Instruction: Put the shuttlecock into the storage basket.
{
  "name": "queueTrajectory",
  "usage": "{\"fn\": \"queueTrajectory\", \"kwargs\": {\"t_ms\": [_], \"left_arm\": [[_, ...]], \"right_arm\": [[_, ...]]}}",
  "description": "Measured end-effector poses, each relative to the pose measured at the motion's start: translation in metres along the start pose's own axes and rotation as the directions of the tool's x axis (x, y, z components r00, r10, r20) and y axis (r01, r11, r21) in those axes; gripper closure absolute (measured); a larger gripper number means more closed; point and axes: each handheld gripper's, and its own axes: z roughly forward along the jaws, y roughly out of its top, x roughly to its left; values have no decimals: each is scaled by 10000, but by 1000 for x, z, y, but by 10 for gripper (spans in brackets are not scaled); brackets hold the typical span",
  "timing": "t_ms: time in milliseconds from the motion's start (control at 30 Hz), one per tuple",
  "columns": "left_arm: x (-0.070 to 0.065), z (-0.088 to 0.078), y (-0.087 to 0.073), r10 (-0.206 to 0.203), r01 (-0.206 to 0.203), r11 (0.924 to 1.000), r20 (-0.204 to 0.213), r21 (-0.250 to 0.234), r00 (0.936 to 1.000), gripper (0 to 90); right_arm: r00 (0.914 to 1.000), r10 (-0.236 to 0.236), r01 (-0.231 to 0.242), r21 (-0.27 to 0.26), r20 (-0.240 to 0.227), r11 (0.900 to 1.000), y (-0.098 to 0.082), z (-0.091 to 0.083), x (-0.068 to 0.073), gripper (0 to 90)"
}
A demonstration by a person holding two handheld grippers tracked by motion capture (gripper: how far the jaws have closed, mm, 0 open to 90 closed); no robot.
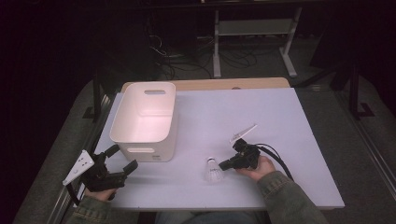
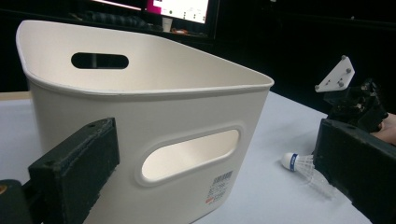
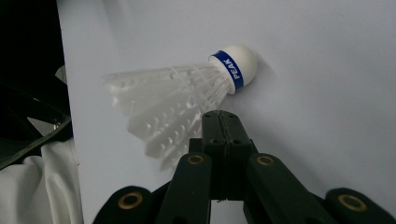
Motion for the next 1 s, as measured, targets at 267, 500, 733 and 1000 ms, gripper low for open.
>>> {"fn": "queueTrajectory", "kwargs": {"t_ms": [267, 500, 733, 1000], "left_arm": [[0, 0, 0, -11, 11, 10000, 19, 2, 10000, 0], [0, 0, 0, 4, -4, 10000, 19, 22, 10000, 0], [0, -1, 0, -78, 78, 10000, 24, -20, 10000, 0], [1, -2, 0, -46, 46, 10000, 56, -18, 10000, 0]], "right_arm": [[9998, -88, 88, 39, -180, 10000, 2, 5, 2, 885], [9983, -260, 266, 107, -516, 9996, 7, 12, 7, 884], [9961, -572, 583, 145, -668, 9982, 12, 20, 12, 884], [9938, -725, 752, 302, -845, 9967, 20, 32, 19, 884]]}}
